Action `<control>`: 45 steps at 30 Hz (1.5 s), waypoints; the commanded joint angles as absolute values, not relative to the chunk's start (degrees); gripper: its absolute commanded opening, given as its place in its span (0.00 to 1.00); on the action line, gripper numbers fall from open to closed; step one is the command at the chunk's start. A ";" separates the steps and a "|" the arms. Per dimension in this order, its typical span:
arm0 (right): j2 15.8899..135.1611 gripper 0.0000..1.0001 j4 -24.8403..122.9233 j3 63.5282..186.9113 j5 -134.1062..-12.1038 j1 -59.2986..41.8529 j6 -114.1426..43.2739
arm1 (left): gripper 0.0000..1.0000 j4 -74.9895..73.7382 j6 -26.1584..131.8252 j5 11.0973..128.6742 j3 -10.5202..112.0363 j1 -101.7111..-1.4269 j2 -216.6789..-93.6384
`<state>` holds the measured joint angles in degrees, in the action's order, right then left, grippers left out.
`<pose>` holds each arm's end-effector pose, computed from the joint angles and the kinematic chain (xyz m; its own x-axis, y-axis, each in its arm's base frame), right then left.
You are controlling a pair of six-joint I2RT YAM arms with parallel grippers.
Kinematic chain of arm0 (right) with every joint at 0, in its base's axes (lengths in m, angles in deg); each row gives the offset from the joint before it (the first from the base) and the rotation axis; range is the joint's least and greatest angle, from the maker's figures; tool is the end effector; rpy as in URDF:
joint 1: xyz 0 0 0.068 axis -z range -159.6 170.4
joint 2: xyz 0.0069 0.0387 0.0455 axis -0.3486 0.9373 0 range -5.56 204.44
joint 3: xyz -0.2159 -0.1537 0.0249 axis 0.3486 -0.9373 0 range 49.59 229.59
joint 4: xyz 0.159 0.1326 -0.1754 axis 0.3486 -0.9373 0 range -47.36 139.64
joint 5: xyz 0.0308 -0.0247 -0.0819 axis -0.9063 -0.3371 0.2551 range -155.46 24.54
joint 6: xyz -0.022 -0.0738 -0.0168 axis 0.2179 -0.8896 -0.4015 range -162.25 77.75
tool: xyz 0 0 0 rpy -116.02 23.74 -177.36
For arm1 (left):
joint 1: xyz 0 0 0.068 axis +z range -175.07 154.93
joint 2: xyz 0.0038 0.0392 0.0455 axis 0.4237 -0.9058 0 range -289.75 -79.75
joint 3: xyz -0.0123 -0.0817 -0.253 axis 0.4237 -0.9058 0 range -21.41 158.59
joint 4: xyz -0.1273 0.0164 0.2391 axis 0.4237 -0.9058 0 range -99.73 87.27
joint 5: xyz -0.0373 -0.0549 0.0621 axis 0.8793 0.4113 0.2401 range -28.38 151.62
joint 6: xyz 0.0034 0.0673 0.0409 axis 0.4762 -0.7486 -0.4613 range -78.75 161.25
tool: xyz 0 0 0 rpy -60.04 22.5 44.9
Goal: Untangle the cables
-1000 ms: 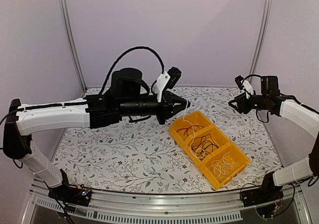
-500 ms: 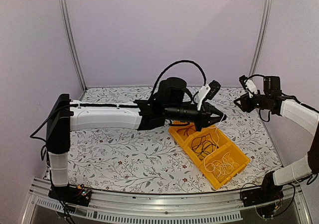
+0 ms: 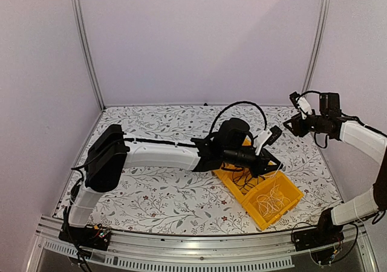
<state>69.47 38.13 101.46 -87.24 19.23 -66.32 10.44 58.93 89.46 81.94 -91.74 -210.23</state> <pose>0.3240 0.0317 0.2387 -0.3870 -0.3868 -0.8370 -0.5278 0.8373 -0.1429 0.1974 -0.5374 0.2137 -0.3920 0.2309 -0.8905 0.9156 0.0044 -0.4020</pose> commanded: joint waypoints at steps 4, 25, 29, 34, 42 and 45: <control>69.59 0.53 38.32 101.62 -88.76 19.35 -67.09 | 0.00 3.07 59.56 88.23 86.31 -94.38 -215.77; 73.29 0.53 36.02 103.04 -92.50 19.35 -67.51 | 0.15 -19.28 52.48 71.36 97.45 -96.75 -219.48; 72.64 0.53 36.23 102.76 -92.89 19.39 -67.82 | 0.32 -29.39 45.02 67.06 101.27 -96.79 -218.27; 73.06 0.53 35.61 103.39 -93.85 19.28 -67.97 | 0.51 -36.68 37.01 62.74 102.44 -96.93 -216.09; 73.32 0.53 35.19 103.54 -94.00 19.26 -68.52 | 0.61 -34.55 36.51 75.87 99.95 -97.15 -211.54; 73.46 0.53 35.05 103.64 -93.86 19.31 -68.53 | 0.61 -31.68 37.61 80.31 99.01 -97.05 -210.58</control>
<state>72.94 35.88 101.81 -93.10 19.26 -67.88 -34.94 37.83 72.83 99.88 -96.38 -215.84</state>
